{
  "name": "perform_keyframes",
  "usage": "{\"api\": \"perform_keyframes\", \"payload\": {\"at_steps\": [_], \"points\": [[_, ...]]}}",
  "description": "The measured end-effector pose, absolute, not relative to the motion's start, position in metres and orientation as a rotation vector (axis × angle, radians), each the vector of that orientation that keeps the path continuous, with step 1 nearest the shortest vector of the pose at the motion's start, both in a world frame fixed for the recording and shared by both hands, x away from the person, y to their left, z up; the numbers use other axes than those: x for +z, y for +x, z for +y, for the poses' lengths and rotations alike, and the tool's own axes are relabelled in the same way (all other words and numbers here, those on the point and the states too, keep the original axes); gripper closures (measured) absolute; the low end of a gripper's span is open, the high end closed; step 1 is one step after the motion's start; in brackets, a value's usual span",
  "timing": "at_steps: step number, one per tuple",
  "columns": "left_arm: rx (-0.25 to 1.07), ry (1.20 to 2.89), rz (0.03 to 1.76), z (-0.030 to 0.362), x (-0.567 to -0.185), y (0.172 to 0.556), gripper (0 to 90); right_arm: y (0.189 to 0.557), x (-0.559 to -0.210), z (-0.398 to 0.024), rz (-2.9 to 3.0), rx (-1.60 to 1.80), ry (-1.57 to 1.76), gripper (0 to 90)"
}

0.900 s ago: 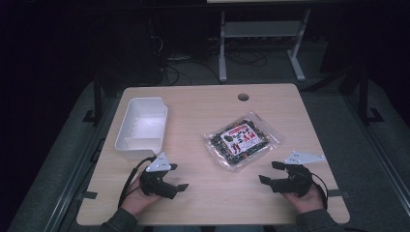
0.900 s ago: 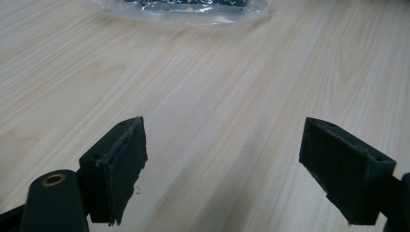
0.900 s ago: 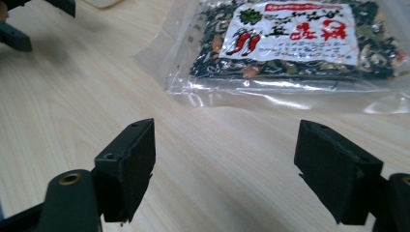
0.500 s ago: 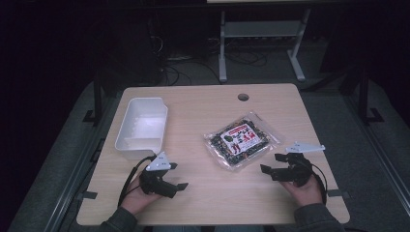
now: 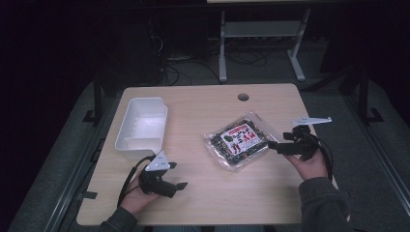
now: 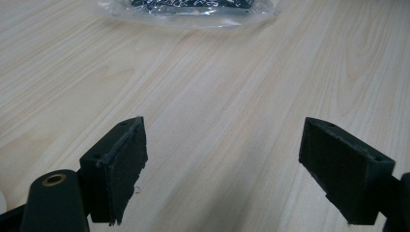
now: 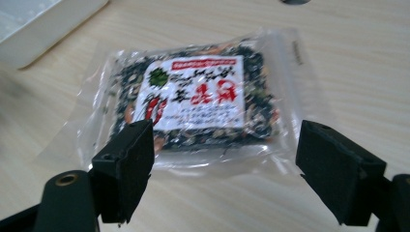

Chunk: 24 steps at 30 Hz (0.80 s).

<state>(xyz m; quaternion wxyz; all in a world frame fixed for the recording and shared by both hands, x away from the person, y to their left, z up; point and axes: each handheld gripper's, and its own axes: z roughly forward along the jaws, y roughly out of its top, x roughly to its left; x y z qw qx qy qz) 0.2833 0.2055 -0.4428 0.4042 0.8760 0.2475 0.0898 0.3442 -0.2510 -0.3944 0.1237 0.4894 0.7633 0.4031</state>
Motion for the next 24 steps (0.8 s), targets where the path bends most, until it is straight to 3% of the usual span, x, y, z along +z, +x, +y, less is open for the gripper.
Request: {"api": "perform_keyframes", "payload": {"at_steps": [24], "points": [[0.228,2.213,0.632,0.206,-0.443,0.284,17.2,0.387,-0.406,-0.269,2.202,1.029,1.616,23.1]]}}
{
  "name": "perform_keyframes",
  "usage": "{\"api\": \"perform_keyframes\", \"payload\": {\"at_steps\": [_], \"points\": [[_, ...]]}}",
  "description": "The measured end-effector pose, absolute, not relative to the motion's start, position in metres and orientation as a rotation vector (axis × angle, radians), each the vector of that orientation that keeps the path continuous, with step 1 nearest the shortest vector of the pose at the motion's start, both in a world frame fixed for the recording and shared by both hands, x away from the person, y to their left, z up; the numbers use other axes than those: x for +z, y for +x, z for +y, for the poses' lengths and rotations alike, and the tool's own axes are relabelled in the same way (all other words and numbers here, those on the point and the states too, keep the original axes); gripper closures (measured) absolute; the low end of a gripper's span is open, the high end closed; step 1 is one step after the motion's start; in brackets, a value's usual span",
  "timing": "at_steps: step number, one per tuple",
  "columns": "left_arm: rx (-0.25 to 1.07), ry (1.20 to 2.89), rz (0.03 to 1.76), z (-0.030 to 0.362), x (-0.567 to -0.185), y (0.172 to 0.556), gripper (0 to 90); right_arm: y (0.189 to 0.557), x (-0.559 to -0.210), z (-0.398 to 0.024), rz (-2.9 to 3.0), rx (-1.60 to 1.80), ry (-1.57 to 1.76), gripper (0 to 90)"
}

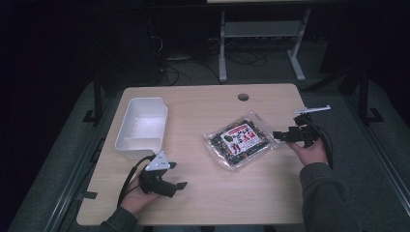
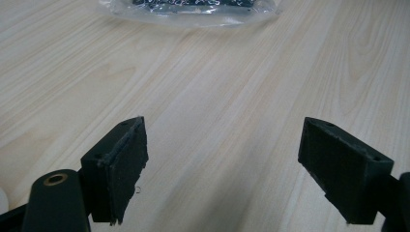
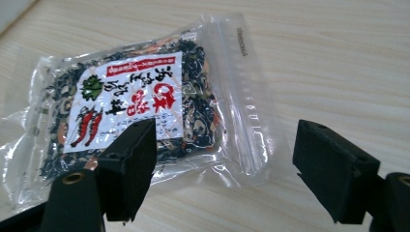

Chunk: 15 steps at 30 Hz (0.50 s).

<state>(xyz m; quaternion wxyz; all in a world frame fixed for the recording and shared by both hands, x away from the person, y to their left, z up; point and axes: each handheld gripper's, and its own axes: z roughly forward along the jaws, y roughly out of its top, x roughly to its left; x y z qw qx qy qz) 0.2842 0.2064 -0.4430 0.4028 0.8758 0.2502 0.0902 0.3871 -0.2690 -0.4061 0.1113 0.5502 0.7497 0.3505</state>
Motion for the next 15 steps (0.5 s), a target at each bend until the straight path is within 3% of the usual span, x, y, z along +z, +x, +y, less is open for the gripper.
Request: {"api": "perform_keyframes", "payload": {"at_steps": [15], "points": [[0.224,2.216,0.632,0.207,-0.443,0.285,17.2,0.399,-0.420,-0.276,2.205,0.982,1.711,24.3]]}}
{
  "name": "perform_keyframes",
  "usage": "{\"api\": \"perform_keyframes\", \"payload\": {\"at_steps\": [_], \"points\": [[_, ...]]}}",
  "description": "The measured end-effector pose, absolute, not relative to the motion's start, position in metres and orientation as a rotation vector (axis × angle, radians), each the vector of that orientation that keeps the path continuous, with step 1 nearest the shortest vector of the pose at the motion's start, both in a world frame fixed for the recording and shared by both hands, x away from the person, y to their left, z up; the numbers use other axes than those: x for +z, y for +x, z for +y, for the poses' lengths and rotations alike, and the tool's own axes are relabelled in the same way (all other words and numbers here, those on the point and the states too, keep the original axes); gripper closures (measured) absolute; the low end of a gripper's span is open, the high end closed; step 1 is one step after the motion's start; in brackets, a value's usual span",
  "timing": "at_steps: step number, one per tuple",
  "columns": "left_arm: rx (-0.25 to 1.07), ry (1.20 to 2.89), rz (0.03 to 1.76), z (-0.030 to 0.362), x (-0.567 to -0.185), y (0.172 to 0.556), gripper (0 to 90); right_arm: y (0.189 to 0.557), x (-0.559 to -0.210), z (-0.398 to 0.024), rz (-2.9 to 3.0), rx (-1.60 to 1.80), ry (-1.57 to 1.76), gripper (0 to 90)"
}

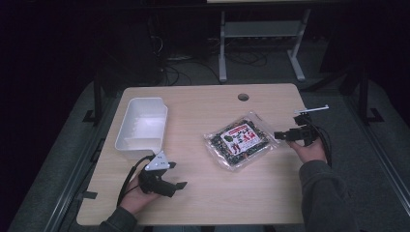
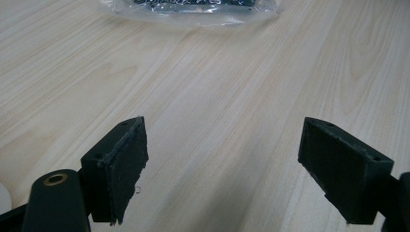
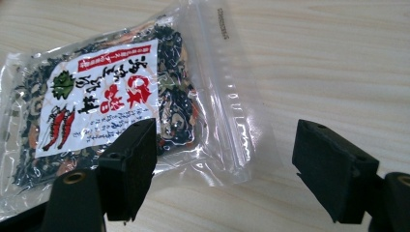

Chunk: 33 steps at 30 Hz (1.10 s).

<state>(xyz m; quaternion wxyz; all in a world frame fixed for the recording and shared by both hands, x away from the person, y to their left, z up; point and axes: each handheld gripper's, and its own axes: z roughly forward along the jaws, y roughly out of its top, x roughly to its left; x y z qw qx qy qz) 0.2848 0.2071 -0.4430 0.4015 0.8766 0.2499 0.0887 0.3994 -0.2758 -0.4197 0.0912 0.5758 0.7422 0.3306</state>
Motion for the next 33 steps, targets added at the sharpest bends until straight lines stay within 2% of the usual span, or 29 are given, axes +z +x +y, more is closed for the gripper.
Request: {"api": "perform_keyframes", "payload": {"at_steps": [9,18,21,26,33], "points": [[0.217,2.220,0.631,0.207,-0.444,0.285,17.2,0.406,-0.430,-0.281,2.201,0.934,1.766,26.9],[0.213,2.224,0.625,0.206,-0.444,0.285,17.2,0.411,-0.439,-0.288,2.187,0.930,1.850,35.5],[0.212,2.224,0.625,0.206,-0.444,0.285,17.2,0.412,-0.443,-0.290,2.184,0.928,1.881,39.0],[0.208,2.226,0.623,0.206,-0.444,0.285,17.5,0.414,-0.448,-0.290,2.207,0.944,1.897,51.1],[0.204,2.227,0.622,0.205,-0.444,0.285,17.5,0.416,-0.455,-0.289,2.239,0.969,1.926,62.6]]}}
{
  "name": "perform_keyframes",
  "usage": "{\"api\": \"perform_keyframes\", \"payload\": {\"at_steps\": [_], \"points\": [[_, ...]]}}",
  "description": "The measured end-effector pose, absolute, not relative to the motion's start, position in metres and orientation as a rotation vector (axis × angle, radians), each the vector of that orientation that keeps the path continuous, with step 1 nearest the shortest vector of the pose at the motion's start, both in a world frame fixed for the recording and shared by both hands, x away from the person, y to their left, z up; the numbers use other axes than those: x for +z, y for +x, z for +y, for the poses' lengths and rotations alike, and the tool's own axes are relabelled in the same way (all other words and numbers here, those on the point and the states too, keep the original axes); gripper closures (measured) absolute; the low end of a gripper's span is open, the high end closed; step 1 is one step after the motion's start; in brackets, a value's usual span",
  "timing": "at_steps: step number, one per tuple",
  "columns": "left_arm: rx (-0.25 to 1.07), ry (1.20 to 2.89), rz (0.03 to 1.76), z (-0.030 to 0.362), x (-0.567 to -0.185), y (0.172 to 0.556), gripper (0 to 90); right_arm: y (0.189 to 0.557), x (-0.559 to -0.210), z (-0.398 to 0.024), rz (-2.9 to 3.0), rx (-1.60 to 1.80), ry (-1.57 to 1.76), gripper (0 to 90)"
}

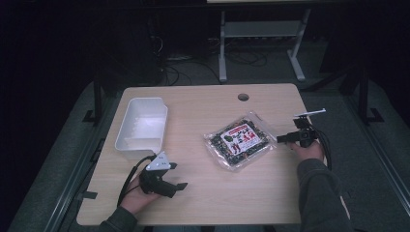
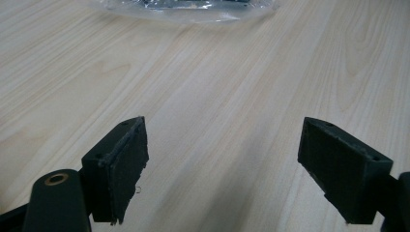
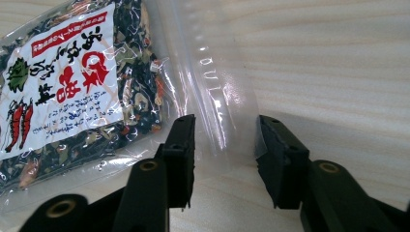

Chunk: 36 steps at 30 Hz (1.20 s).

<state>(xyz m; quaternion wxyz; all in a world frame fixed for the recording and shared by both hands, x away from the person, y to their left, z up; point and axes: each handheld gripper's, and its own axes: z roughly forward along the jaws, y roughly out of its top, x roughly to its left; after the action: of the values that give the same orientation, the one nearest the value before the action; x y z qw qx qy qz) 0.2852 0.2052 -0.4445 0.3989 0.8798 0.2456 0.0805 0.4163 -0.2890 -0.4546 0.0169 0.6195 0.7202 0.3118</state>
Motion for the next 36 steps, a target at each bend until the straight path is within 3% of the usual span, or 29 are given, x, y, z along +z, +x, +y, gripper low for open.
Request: {"api": "perform_keyframes", "payload": {"at_steps": [6,11,20,36], "points": [[0.202,2.232,0.619,0.204,-0.445,0.286,17.6,0.414,-0.452,-0.293,2.223,1.014,1.924,80.4],[0.192,2.228,0.621,0.203,-0.445,0.286,17.6,0.409,-0.453,-0.298,2.212,1.073,1.903,89.2],[0.165,2.211,0.618,0.196,-0.444,0.291,17.7,0.396,-0.436,-0.299,2.215,1.201,1.789,89.9],[0.105,2.191,0.630,0.171,-0.437,0.321,19.4,0.355,-0.377,-0.296,2.273,1.433,1.447,90.0]]}}
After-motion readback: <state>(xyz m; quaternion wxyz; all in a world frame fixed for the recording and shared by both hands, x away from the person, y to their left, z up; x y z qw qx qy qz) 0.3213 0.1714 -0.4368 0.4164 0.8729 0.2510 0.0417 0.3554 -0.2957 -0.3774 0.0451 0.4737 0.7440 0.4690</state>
